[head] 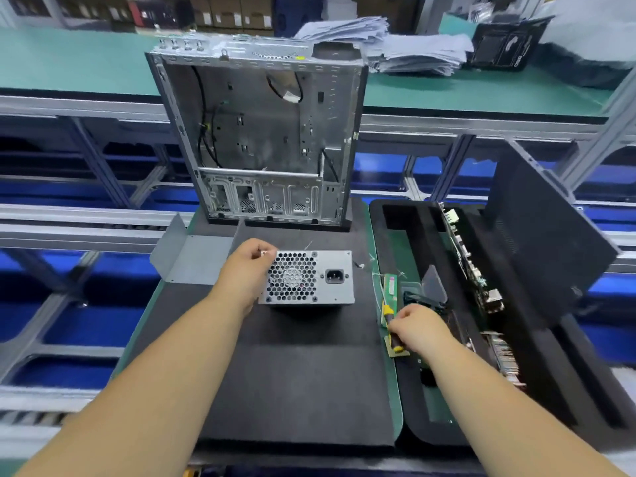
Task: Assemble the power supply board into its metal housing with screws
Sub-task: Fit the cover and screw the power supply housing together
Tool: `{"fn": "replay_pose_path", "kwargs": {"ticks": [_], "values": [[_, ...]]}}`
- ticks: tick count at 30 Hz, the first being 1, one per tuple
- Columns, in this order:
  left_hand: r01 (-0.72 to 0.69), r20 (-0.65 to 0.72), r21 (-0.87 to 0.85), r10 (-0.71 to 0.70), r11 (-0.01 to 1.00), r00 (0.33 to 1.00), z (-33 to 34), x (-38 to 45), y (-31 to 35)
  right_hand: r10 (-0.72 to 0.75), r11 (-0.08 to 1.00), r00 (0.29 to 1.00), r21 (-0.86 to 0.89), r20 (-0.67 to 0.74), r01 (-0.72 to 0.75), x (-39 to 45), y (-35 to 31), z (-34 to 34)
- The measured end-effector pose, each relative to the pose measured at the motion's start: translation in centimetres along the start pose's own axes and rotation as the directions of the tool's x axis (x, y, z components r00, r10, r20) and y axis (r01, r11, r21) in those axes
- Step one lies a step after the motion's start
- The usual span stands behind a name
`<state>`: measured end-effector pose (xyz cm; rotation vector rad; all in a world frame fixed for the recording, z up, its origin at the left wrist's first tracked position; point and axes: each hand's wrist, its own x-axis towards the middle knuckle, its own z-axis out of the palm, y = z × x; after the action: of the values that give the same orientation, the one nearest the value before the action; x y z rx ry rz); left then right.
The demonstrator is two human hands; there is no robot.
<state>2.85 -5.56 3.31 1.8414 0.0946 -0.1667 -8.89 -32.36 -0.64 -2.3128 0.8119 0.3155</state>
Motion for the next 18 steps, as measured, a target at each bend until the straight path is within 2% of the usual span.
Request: {"fn": "replay_pose_path", "kwargs": {"ticks": [2, 8, 11, 13, 15, 17, 18], "values": [[-0.002, -0.022, -0.018, 0.001, 1.0, 1.0, 0.1, -0.9, -0.2, -0.019, 0.996, 1.0, -0.091, 0.013, 0.02, -0.1, 0.8, 0.6], [0.026, -0.1, -0.032, -0.029, 0.999, 0.995, 0.2, -3.3, -0.4, -0.031, 0.979, 0.998, -0.2, 0.05, 0.041, 0.0, 1.7, 1.3], [0.039, -0.118, -0.024, -0.041, 0.999, 0.992, 0.0, -3.9, -0.5, -0.072, 0.967, 0.997, -0.244, 0.005, 0.071, -0.2, 1.3, 0.9], [0.056, -0.119, -0.047, -0.061, 0.997, 0.991, 0.0, -4.2, -0.6, -0.13, 0.981, 0.99, -0.155, -0.059, 0.12, -0.6, 0.6, 0.3], [0.063, -0.117, -0.08, -0.072, 0.995, 0.99, 0.0, -4.5, -0.6, -0.22, 0.972, 0.974, 0.08, -0.046, 0.223, -1.2, -0.9, -0.3], [0.046, -0.116, -0.064, -0.053, 0.997, 0.992, -0.1, -4.8, -0.4, -0.356, 0.875, 0.934, 0.341, -0.029, 0.344, -2.3, -3.0, -0.7], [0.023, -0.106, -0.025, -0.025, 0.999, 0.994, -0.3, -5.0, -0.3, -0.432, 0.82, 0.9, 0.394, -0.052, 0.416, -2.9, -4.1, -0.9]]}}
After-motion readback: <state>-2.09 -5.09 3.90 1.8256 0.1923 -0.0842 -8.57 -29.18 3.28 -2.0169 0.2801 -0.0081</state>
